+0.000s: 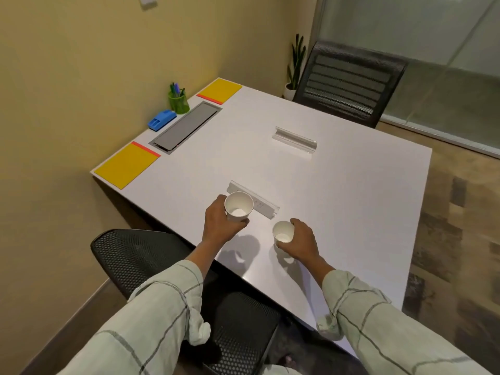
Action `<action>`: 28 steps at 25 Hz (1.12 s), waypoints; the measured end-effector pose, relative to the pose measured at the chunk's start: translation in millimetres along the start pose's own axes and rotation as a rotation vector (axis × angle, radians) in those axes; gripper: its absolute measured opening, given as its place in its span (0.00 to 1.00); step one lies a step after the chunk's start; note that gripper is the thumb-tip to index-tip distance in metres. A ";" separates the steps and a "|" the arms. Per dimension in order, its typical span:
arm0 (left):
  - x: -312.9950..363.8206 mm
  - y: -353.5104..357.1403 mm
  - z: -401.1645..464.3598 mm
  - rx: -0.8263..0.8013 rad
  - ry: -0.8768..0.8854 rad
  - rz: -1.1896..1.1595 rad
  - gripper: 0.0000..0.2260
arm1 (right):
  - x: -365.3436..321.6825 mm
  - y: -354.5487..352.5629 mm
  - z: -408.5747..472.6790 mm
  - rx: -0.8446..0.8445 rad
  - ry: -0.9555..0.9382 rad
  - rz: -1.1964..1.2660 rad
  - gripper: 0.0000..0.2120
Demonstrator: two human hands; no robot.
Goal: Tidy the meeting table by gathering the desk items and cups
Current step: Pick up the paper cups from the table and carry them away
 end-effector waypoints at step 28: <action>34.2 59.9 7.1 -0.173 0.188 -0.034 0.24 | -10.1 -36.2 -27.8 0.033 -0.157 -0.024 0.54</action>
Point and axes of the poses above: each hand's wrist, its own z-axis towards the middle knuckle, its own y-axis out of the palm, x = y × z, the point moved 9 cm from there along z, towards the middle knuckle, and after that the axes turned 4 degrees about -z, right-handed, at the moved point
